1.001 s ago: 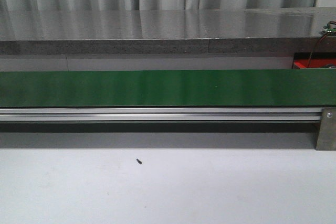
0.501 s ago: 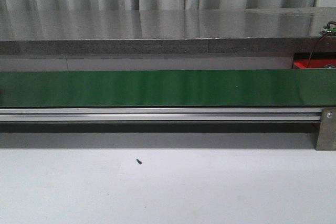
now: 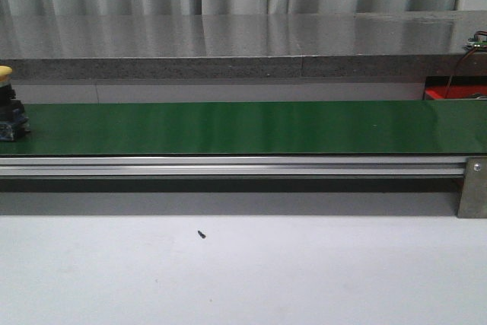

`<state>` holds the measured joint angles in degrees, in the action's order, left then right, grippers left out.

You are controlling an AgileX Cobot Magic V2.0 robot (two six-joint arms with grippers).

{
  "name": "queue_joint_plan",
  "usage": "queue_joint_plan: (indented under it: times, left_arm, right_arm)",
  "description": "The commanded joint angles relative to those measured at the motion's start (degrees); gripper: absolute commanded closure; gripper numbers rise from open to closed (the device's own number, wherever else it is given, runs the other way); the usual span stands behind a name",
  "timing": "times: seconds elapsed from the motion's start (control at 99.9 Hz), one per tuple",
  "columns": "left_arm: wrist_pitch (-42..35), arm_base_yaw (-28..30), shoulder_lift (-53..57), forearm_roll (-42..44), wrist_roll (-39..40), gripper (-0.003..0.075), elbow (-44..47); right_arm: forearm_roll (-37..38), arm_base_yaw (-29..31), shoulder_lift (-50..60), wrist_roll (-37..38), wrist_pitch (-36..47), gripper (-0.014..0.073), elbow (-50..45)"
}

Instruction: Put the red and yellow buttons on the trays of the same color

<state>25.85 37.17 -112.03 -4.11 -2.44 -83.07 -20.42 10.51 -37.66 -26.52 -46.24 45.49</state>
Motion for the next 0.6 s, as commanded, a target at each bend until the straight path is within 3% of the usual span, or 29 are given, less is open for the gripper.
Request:
queue_joint_plan:
  times: [0.0, 0.591]
  left_arm:
    - [-2.21, 0.22, 1.17, -0.1, 0.5, 0.0166, -3.46]
    - [1.67, -0.39, -6.66, 0.29, 0.5, 0.0167, -9.8]
  right_arm:
    - [-1.43, -0.06, 0.11, -0.38, 3.2, 0.0662, 1.21]
    - [-1.43, -0.06, 0.11, -0.38, 3.25, 0.0662, 1.21]
